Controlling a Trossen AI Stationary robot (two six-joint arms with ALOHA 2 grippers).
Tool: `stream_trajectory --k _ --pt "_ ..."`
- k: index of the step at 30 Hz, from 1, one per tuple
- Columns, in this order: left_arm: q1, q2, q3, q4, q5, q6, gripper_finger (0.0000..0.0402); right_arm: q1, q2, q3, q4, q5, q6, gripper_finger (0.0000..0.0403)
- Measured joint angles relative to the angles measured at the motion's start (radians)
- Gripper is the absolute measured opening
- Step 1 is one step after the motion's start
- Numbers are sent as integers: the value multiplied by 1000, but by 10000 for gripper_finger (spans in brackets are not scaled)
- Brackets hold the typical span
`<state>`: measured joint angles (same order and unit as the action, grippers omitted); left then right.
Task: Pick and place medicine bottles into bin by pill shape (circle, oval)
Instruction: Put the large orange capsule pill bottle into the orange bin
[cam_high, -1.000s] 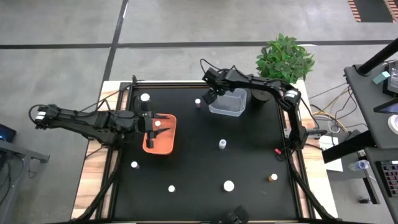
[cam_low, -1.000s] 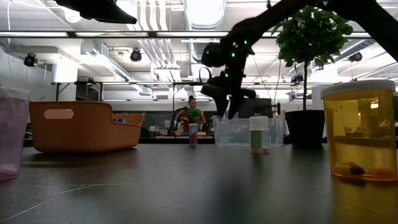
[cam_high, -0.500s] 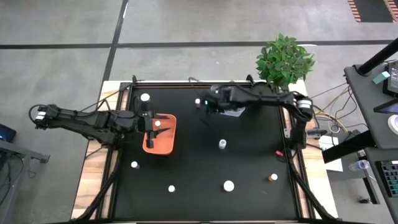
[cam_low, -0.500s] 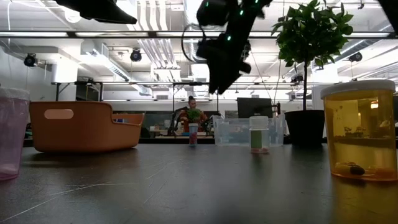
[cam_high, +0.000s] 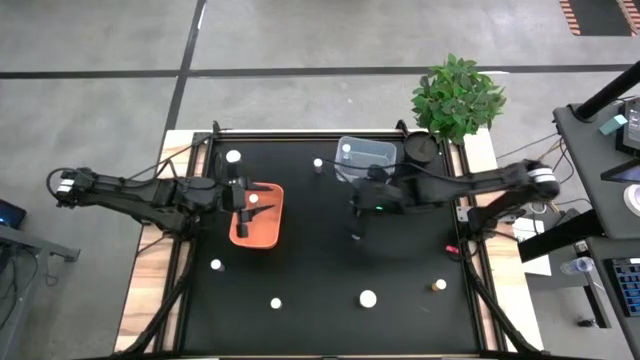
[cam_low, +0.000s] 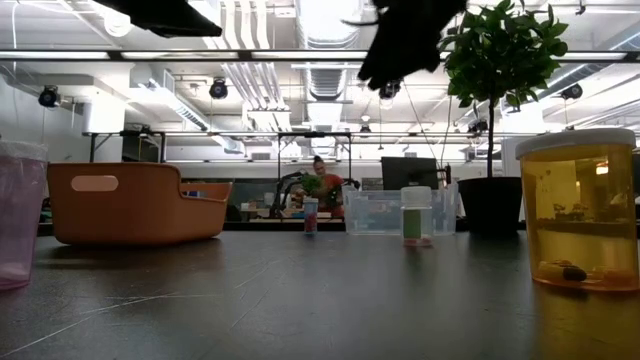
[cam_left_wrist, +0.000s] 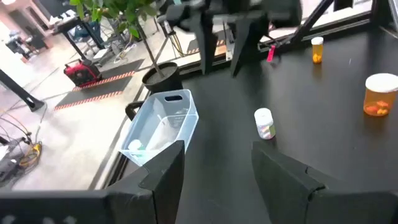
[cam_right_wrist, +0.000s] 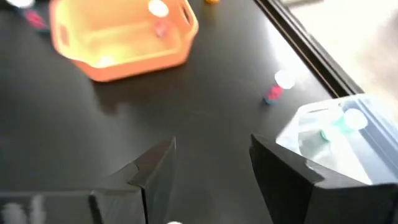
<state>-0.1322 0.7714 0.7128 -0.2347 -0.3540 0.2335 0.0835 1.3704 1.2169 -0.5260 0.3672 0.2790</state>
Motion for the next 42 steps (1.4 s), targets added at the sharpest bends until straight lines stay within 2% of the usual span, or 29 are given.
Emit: stream_trajectory --k 6,15,22,29,36,40,42 --pt "0 35 0 28 -34 -71 171 61 -194 -217 243 -1 -96 199" --pt "1 126 3 60 -190 -177 171 82 -423 -521 626 -16 -319 199" --pt "24 186 63 53 -205 -295 171 69 -589 -649 748 -156 -401 199" --pt "135 243 260 -214 -205 -399 171 69 -702 -706 748 -159 -411 199" --pt "363 348 487 -586 -189 -557 171 69 -747 -727 742 -161 -410 199" --pt "525 418 561 -777 -119 -636 171 69 -746 -727 741 -161 -411 199" --pt "607 445 568 -825 -42 -643 171 69 -742 -727 743 -161 -410 199"
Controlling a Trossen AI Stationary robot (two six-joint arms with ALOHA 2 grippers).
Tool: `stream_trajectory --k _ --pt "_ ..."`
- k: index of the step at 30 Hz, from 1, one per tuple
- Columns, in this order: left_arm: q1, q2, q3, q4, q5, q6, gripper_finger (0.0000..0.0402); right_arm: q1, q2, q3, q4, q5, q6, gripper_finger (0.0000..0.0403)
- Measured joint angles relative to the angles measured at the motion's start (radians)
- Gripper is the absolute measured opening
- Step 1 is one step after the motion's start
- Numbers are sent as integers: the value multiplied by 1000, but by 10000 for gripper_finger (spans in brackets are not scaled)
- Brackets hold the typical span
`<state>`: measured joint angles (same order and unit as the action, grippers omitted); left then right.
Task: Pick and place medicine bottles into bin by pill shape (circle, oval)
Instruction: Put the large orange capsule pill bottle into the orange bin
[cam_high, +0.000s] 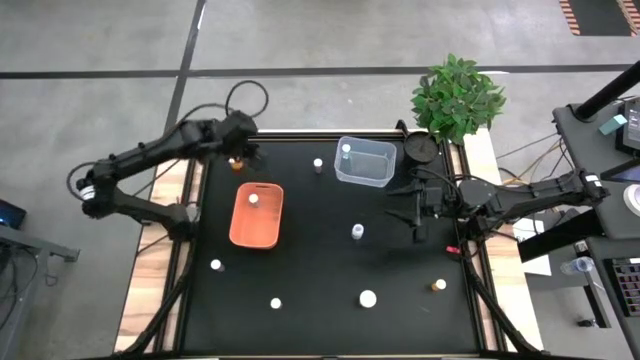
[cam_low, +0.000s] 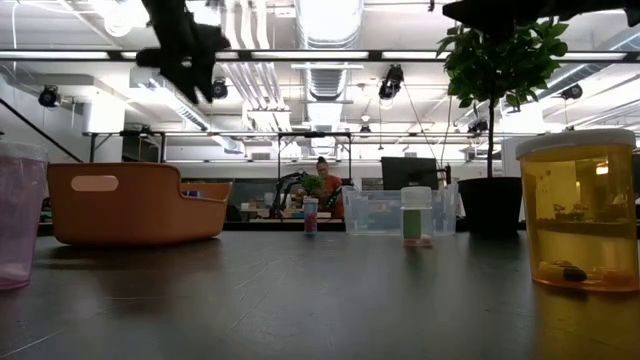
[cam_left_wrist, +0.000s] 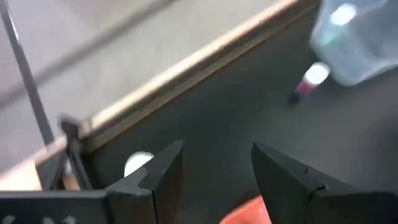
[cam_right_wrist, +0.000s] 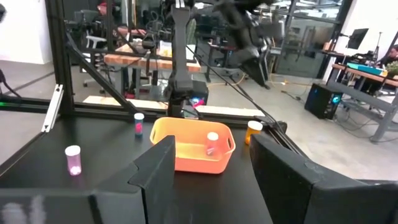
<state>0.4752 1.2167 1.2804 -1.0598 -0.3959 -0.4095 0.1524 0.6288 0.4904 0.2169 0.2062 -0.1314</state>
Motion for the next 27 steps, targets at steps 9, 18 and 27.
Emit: stream_trajectory --k 9,18,27 --pt "330 103 -52 -36 233 53 171 0 2 0 -3 0 0 199" --pt "407 175 -103 -29 265 59 175 0 2 0 -3 1 -13 199" --pt "461 232 -126 22 273 52 250 0 2 0 -4 0 -13 199"
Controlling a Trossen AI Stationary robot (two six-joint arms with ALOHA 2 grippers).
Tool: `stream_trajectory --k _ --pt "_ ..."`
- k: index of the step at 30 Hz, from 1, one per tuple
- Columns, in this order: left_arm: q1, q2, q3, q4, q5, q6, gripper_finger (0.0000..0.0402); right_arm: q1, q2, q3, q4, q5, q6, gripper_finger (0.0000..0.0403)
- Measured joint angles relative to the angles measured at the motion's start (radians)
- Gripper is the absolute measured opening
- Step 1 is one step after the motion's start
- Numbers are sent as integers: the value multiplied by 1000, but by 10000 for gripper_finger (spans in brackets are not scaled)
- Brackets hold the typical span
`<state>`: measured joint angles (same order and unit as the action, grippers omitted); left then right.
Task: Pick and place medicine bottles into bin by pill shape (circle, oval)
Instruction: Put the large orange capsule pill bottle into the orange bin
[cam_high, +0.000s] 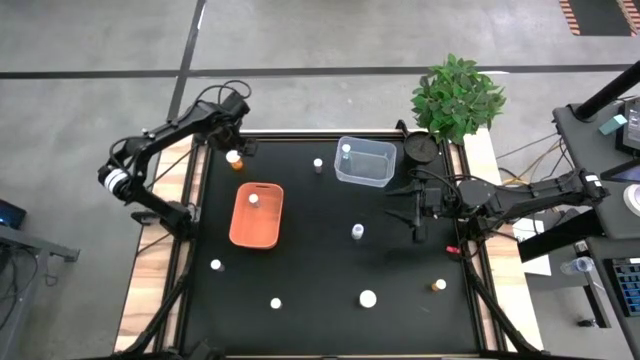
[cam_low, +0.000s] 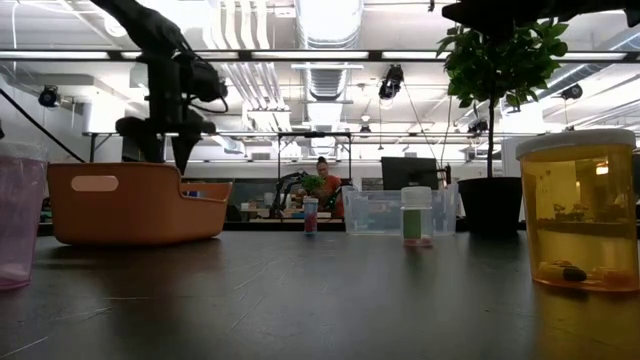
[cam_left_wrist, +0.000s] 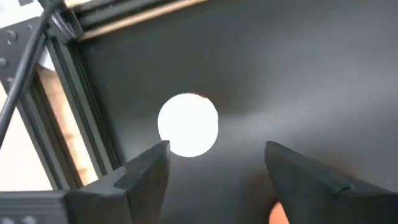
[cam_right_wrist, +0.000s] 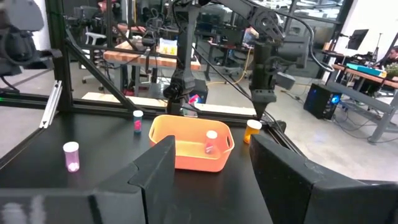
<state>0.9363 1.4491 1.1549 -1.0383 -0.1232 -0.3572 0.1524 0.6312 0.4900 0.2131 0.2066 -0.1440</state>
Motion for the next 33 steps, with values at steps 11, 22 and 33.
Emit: stream_trajectory --k 11,22,33 --pt "54 99 0 19 -17 -4 265 0 0 0 -22 1 -4 199" --pt "54 120 0 32 -19 -6 265 0 0 0 -24 1 -6 199" --pt "57 120 0 33 -20 -7 265 0 0 0 -25 1 -6 199"
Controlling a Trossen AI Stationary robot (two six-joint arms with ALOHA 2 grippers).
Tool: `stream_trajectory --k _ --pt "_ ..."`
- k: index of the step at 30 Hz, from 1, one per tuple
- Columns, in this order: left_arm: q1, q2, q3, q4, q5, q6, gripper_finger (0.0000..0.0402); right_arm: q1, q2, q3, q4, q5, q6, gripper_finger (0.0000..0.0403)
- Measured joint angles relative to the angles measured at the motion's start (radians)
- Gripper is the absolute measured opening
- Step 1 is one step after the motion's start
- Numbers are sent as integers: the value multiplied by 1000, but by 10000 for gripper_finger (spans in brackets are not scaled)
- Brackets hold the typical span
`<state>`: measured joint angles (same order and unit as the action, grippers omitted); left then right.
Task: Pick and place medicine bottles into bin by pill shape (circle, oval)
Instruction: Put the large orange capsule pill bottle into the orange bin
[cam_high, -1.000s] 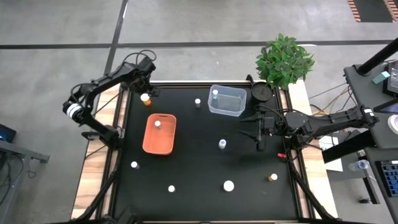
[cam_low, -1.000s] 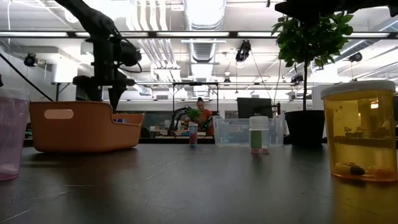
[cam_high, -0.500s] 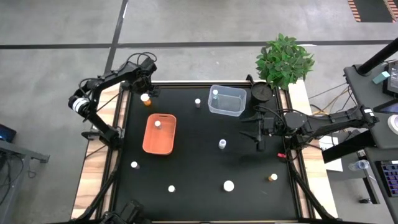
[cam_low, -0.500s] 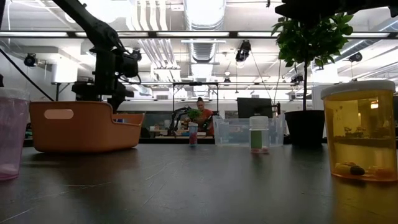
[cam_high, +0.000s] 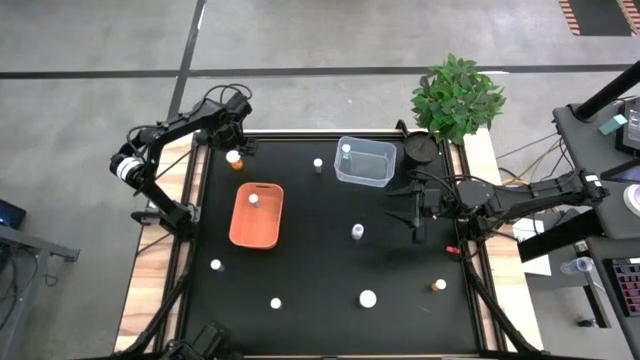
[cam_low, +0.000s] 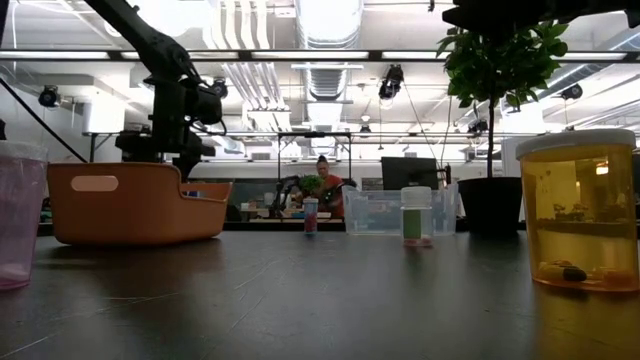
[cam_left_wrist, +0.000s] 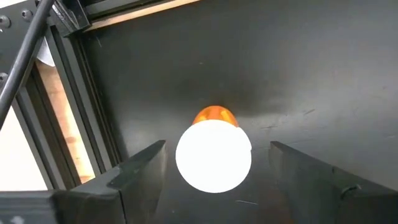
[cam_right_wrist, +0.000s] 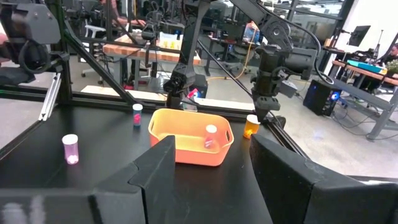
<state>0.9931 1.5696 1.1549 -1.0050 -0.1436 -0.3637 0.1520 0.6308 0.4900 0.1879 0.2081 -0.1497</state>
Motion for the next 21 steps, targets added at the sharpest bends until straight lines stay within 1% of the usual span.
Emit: stream_trajectory --k 7,13,21 --pt "0 0 -29 5 -6 -16 265 0 0 0 -1 0 0 199" --pt "1 0 -83 60 -19 -16 265 0 0 0 -3 0 -1 199" --pt "1 -1 -97 86 -19 3 263 0 0 0 -2 0 -7 199"
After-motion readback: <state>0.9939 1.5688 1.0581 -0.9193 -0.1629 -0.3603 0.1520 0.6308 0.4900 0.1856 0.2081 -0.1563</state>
